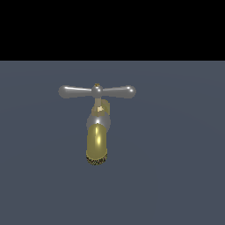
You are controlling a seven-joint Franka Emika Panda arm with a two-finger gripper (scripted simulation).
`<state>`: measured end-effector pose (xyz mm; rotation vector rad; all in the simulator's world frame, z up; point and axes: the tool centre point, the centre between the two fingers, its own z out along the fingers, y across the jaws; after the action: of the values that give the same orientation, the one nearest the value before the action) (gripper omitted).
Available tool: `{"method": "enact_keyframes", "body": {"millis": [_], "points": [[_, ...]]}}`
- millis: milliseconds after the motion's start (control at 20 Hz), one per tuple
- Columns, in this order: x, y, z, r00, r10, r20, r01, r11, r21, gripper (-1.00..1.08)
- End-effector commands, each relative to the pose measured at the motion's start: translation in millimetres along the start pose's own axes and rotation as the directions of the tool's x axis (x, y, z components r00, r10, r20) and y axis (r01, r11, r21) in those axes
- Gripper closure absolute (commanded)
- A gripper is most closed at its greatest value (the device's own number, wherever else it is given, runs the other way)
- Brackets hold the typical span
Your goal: Turn on the faucet by rotating a designated handle.
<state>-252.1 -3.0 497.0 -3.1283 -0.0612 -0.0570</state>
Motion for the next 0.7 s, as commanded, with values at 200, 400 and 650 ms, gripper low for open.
{"method": "enact_keyframes", "body": {"millis": [200, 400, 650], "points": [[0.3, 1.0, 2.0, 1.000, -0.010, 0.000, 0.010, 1.000, 0.000, 1.08], [1.4, 3.9, 7.9, 0.999, -0.040, 0.001, 0.040, 0.999, 0.001, 1.08], [4.2, 10.3, 20.8, 0.994, -0.107, 0.003, 0.107, 0.994, 0.002, 1.08]]}}
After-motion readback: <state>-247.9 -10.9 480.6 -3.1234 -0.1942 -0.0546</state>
